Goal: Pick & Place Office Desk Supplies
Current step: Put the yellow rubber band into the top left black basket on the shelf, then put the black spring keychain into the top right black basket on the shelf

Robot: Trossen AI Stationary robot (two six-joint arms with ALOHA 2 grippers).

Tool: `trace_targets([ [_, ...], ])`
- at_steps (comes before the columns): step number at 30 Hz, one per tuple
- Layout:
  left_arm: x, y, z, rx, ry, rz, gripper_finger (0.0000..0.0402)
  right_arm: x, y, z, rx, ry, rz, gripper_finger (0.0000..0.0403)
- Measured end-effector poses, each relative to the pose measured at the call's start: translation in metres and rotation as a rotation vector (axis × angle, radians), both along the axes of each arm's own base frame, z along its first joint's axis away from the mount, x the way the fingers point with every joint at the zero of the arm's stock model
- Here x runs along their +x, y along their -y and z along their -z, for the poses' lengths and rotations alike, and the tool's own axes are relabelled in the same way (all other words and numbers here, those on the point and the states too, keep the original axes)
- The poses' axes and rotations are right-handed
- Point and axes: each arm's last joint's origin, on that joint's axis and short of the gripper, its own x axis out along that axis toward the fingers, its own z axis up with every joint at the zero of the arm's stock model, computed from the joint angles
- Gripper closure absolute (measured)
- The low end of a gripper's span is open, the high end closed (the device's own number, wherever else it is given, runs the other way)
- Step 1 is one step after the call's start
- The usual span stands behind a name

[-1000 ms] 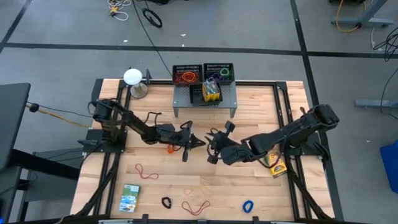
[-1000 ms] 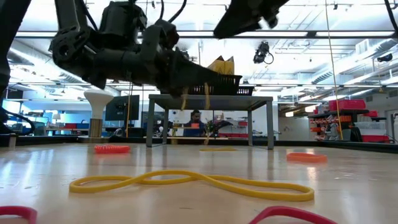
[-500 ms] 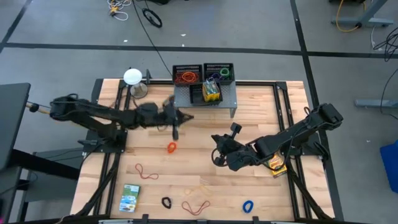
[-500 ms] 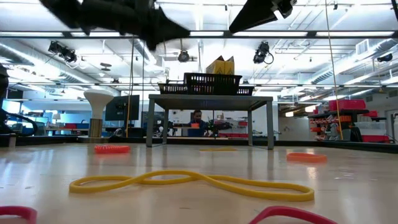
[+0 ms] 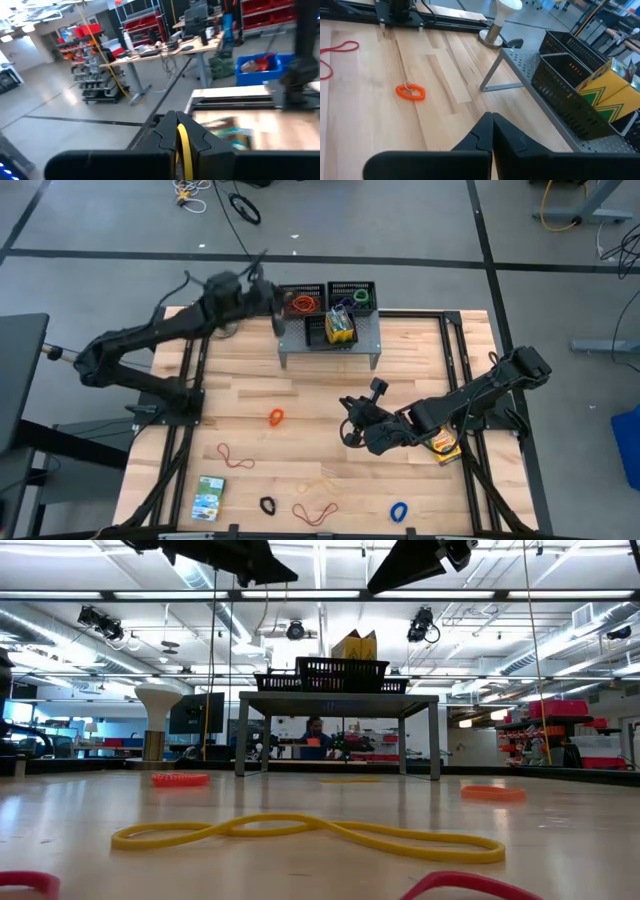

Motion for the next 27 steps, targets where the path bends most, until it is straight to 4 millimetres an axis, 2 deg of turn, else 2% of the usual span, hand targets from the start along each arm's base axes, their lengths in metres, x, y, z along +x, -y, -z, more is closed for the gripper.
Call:
trace_targets([
  [4,0.008,-0.04,0.004,-0.02,-0.03,-0.014,0.0397,0.0,0.0,0.0,0.0,0.002,-0.001,0.0397],
  [9,0.022,-0.084,0.031,-0.093,-0.103,0.036,0.0397,0.0,0.0,0.0,0.002,0.004,0.0,0.04],
  [13,0.027,-0.108,0.051,-0.134,-0.136,0.044,0.0396,0.0,0.0,0.0,0.003,0.006,0.0,0.0399],
  [16,0.029,-0.118,0.061,-0.15,-0.146,0.045,0.0396,0.0,0.0,0.0,0.005,0.005,-0.002,0.04],
  [20,0.03,-0.121,0.062,-0.142,-0.152,0.01,0.039,0.0,0.0,0.0,0.004,0.004,-0.003,0.04],
  [27,0.029,-0.121,0.063,-0.165,-0.148,-0.039,0.0331,0.001,0.0,0.0,0.003,0.004,-0.001,0.04],
])
